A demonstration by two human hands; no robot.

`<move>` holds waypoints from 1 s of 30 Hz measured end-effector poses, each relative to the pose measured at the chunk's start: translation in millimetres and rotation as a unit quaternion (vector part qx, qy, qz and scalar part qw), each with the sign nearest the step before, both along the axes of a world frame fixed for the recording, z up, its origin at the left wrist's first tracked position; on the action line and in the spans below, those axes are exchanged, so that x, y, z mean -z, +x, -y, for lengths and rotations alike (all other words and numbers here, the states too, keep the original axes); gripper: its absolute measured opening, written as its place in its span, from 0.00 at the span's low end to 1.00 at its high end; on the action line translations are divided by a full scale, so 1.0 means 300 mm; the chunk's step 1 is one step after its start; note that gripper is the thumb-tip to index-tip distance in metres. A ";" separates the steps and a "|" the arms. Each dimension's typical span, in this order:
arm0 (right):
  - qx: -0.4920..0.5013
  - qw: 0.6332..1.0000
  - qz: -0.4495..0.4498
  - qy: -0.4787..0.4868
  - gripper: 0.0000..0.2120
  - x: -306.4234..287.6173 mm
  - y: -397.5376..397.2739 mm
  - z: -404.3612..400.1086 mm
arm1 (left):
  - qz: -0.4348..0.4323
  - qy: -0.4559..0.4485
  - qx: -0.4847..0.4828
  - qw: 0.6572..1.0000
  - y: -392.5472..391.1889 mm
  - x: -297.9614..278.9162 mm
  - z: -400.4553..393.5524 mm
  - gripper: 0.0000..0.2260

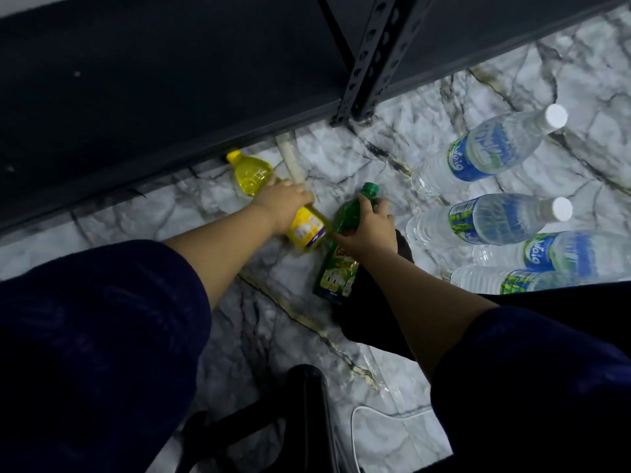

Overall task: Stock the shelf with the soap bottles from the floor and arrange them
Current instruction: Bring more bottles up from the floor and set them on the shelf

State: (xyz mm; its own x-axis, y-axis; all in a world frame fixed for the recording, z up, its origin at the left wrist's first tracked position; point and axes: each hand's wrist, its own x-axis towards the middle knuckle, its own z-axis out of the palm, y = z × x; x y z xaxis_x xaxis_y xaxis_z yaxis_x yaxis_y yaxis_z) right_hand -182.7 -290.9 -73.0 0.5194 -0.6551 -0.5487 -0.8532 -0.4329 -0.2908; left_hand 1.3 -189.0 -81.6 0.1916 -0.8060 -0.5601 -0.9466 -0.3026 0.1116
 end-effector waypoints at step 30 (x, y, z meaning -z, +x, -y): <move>-0.027 0.999 0.019 0.007 0.56 0.138 0.113 -0.198 | -0.083 -0.173 -0.446 0.874 -0.072 0.159 -0.247 0.39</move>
State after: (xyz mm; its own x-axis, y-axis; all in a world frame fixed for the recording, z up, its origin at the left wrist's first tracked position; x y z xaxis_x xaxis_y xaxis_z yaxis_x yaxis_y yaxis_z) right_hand -148.9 -231.4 -114.4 0.5748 -0.6182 -0.5361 -0.8167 -0.4743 -0.3287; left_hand -20.4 -115.1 -129.4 0.7687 -0.5050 -0.3925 -0.3140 -0.8326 0.4563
